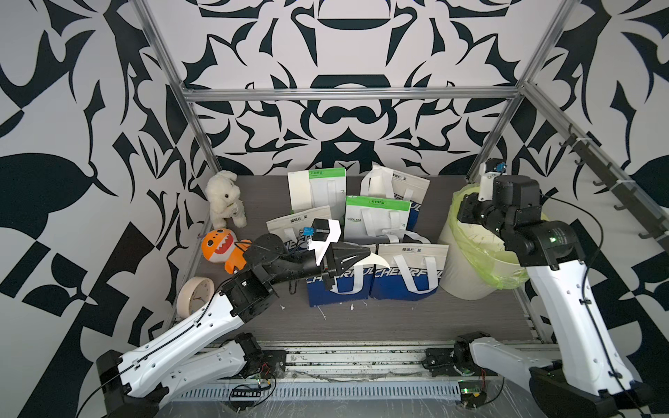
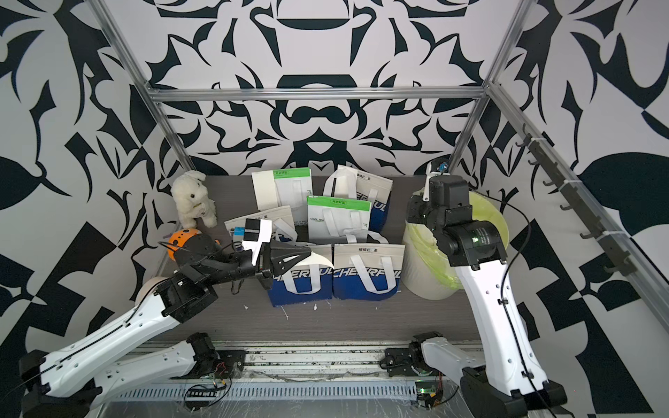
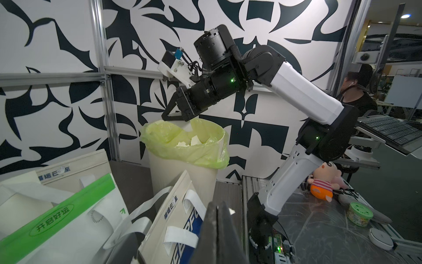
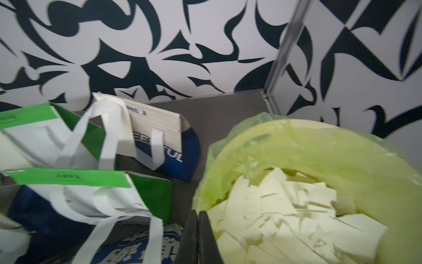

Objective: Shred takeout receipts and throw away
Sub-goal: Place the takeout receipt in the trash bin.

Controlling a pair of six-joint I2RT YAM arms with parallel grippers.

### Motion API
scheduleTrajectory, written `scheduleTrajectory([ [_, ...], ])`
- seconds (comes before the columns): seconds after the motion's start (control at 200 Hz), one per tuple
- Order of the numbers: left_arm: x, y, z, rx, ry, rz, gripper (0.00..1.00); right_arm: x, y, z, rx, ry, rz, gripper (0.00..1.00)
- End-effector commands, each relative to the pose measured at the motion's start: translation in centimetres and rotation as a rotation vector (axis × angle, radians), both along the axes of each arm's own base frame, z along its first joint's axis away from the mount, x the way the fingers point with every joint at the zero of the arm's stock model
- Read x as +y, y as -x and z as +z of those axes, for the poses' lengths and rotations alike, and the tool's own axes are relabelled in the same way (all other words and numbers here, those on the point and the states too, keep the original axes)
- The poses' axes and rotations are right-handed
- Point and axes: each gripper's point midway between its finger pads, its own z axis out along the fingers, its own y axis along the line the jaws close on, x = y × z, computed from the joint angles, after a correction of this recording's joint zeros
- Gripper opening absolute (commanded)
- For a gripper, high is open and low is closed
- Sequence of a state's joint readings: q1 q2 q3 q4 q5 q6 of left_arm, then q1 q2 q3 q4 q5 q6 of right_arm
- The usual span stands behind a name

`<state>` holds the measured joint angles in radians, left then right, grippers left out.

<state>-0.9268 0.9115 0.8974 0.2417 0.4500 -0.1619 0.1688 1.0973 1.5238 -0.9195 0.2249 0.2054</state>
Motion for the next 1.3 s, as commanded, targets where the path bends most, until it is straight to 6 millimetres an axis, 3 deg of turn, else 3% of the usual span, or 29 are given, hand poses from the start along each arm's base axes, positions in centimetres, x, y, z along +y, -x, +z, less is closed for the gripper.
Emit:
scheduleTrajectory([
  [0.0, -0.1, -0.2, 0.8, -0.007, -0.001, 0.005, 0.0, -3.2, 0.7, -2.3, 0.103, 0.113, -0.092, 0.0],
  [0.07, -0.2, -0.2, 0.6, -0.001, -0.011, 0.002, 0.0, -3.9, 0.7, -3.3, 0.136, 0.103, -0.114, 0.03],
  [0.225, -0.4, -0.4, 0.4, 0.007, -0.021, 0.001, 0.0, -4.1, 0.8, -3.7, 0.156, 0.071, -0.124, 0.58],
  [0.29, -0.5, -0.5, 0.3, 0.01, -0.025, 0.005, 0.0, -4.2, 1.0, -3.5, 0.163, 0.069, -0.128, 0.73],
  [0.34, -0.6, -0.6, 0.1, 0.014, -0.029, 0.004, 0.0, -4.2, 1.1, -3.4, 0.173, 0.066, -0.133, 0.79],
  [0.47, -0.9, -1.0, -0.1, 0.028, -0.034, 0.012, 0.0, -3.2, 1.4, -2.2, 0.16, 0.017, -0.089, 0.8],
  [0.54, -1.1, -1.1, 0.0, 0.032, -0.033, 0.013, 0.0, -0.7, 1.4, -0.8, 0.105, -0.064, 0.034, 0.79],
  [0.665, -1.6, -2.0, 0.2, 0.064, -0.022, 0.035, 0.0, 5.0, 2.5, 2.7, -0.047, -0.242, 0.332, 0.68],
  [0.87, -2.5, -2.8, 0.2, 0.125, -0.015, 0.037, 0.0, 12.4, 7.1, 6.0, -0.161, -0.471, 0.815, 0.65],
  [1.07, -2.9, -3.8, 0.1, 0.196, -0.006, 0.062, 0.0, 15.3, 10.4, 5.5, -0.139, -0.554, 1.043, 0.69],
  [1.295, -3.3, -4.3, 0.5, 0.225, 0.011, 0.073, 0.0, 18.7, 11.6, 2.6, -0.036, -0.52, 1.149, 0.68],
])
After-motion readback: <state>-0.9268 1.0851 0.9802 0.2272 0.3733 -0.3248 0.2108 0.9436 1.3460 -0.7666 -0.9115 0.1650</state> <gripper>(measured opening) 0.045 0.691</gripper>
